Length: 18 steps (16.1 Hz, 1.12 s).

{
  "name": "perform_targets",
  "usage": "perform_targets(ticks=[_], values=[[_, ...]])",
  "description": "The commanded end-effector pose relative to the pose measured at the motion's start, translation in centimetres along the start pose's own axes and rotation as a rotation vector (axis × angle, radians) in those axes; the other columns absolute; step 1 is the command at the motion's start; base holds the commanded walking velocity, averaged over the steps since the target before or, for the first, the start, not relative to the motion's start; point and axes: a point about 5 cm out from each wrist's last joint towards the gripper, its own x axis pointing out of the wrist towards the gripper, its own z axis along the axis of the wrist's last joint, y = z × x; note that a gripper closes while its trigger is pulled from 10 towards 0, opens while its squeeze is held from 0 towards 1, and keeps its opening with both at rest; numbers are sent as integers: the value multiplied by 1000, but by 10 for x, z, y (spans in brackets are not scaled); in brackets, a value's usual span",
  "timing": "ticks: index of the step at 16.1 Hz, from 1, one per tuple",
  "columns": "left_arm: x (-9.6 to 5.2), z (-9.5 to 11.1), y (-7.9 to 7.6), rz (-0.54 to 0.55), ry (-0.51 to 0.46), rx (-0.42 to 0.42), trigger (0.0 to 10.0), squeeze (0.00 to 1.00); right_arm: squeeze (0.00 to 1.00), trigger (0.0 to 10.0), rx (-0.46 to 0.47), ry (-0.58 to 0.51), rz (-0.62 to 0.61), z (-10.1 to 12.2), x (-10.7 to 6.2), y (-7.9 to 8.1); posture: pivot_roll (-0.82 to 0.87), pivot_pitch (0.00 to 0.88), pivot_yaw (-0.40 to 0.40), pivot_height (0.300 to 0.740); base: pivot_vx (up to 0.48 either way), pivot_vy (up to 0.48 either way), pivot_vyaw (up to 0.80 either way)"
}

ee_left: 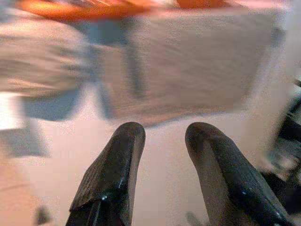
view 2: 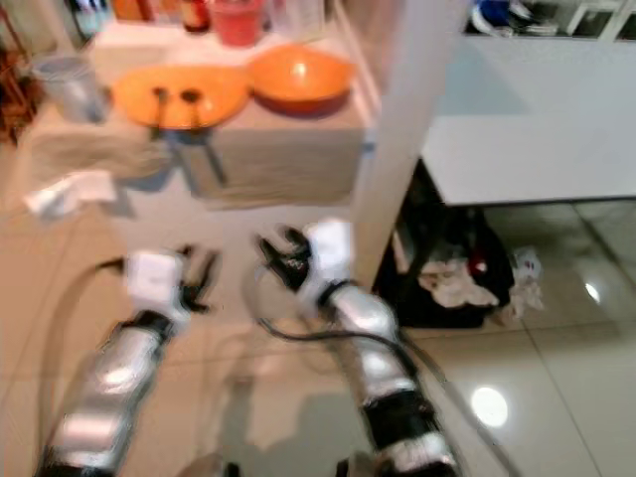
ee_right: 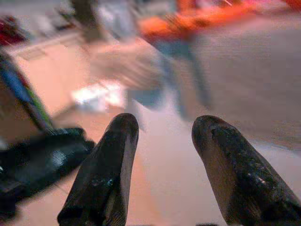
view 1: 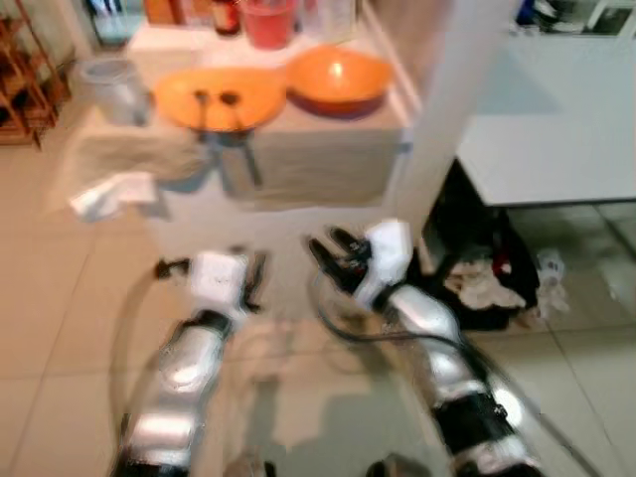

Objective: Setting the table

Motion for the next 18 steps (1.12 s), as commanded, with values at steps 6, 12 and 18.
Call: perform_targets(ticks=[6,12,18], values=[[4,37,-6,-59,-136,-12,10000,0,0,10000,54,-171,-20,54,4,-11,-77,77,3,740,400,0,258],[6,53,-16,-115,-177,-6,10000,0,0,10000,-12,-212,-10,80,7,-3,-80,83,4,740,480,0,266],[1,121,-29,-256,-421,-109,10000,0,0,10000,-64,-276,2,117,10,2,-78,84,-4,740,153,0,0]])
